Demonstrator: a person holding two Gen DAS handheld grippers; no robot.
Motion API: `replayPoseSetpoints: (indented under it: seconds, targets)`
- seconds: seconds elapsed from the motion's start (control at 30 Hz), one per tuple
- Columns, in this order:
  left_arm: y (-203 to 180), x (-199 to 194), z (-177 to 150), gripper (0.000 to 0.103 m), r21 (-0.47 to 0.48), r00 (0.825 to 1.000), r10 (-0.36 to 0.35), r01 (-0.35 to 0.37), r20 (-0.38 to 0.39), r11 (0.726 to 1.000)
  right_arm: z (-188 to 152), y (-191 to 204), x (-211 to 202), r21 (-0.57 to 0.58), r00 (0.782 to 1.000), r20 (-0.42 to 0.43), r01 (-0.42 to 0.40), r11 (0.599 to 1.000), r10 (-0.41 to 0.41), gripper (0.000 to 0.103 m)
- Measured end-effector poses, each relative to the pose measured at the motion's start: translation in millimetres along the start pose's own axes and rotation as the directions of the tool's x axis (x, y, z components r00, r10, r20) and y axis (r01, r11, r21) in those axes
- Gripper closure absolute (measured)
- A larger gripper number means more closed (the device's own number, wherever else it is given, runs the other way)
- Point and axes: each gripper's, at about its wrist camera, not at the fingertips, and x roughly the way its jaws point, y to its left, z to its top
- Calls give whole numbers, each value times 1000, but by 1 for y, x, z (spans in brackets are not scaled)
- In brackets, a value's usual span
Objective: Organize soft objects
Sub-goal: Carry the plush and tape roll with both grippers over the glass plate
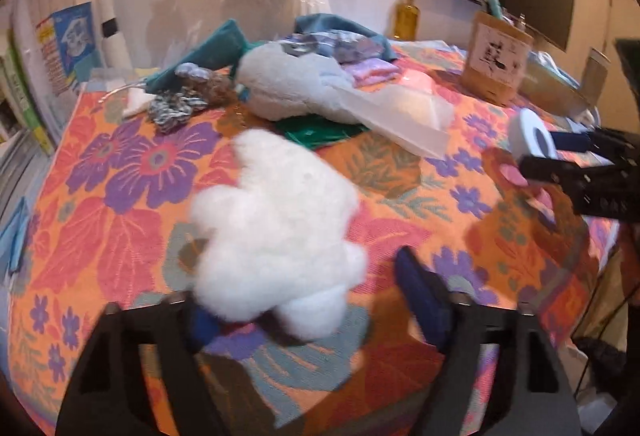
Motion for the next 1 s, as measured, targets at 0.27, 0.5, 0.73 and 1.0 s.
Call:
replayPoseSetpoints:
  seconds: [0.27,0.5,0.73,1.0]
  targets:
    - [14,-15,7,67,-133,991,-128,133,47,982,-1,-25,-25,117,997,74,-2,993,-7,36]
    - [-6,-56,23,67,-97,966,-200,218,164,971,-5,-49,-49,212,989,142,-57,976,27,36]
    - [-21,-87,39,67,-37,963,-155,167,221,985,-12,-69,-65,250,974,226,-85,965,27,36]
    - [-31,-108,62,67,-19,942,-192,206,276,978,-18,-112,-86,324,953,301,-112,940,9,36]
